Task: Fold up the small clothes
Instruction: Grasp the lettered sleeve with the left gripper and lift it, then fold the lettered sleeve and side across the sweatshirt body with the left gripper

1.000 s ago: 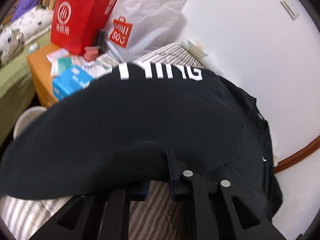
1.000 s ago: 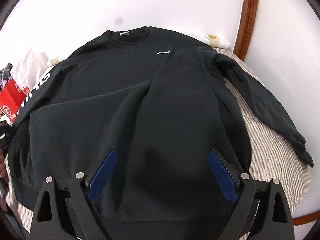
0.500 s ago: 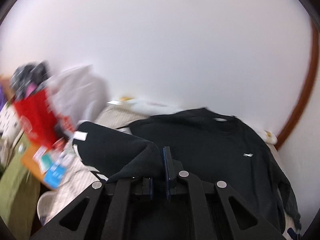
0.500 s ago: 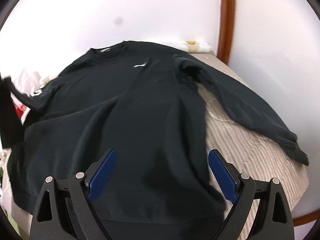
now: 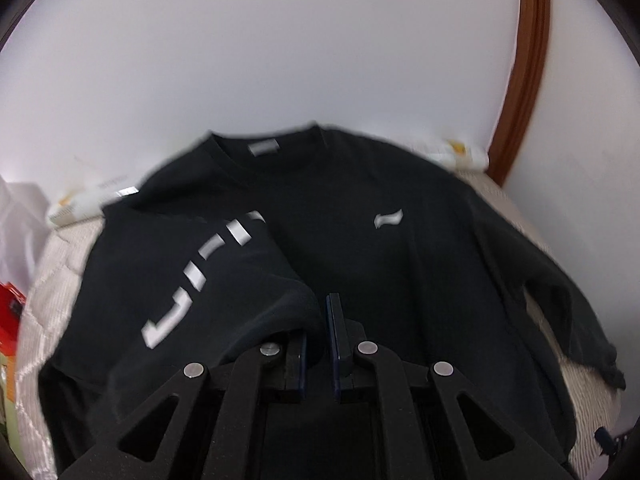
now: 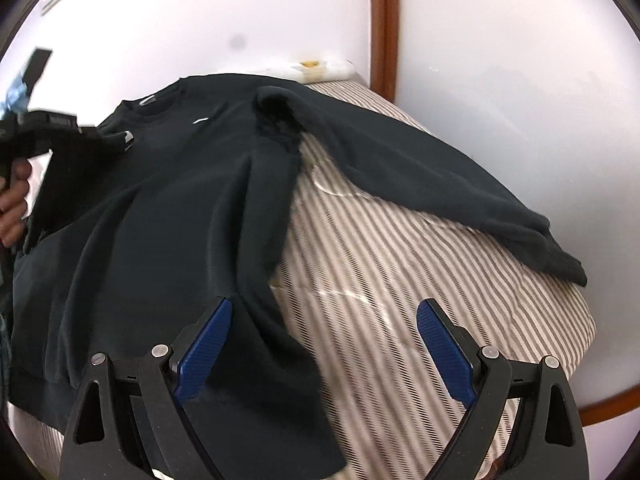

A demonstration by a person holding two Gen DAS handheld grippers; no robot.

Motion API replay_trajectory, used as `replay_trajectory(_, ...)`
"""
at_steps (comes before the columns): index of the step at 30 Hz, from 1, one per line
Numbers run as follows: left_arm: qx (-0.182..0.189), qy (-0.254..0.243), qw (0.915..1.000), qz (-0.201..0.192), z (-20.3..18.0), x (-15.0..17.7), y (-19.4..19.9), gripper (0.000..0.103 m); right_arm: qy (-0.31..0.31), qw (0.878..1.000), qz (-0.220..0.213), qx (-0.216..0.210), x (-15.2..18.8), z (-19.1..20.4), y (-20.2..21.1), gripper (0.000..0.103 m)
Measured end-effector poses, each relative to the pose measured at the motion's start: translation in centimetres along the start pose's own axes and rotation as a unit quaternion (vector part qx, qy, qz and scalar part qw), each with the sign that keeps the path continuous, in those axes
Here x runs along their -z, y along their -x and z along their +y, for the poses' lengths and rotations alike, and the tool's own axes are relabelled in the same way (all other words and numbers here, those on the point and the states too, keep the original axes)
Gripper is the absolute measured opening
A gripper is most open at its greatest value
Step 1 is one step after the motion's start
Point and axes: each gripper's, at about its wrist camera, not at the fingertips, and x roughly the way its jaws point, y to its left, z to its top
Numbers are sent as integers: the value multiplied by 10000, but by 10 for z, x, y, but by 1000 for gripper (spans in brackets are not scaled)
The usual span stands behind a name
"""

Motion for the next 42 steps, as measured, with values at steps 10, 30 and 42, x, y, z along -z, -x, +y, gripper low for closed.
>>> replay_trajectory(10, 741, -95, 9972, -20, 20, 33, 46, 61, 493, 9981, -358, -89, -14, 35, 21, 92)
replay_trajectory(30, -1048, 1543, 9819, 331, 276, 90, 19, 63, 2583, 9497, -103, -1767, -70, 314, -28, 92)
replay_trajectory(42, -663, 1281, 9894, 192, 266, 101, 5, 24, 3167, 9198, 375, -2286, -51, 393, -73, 34)
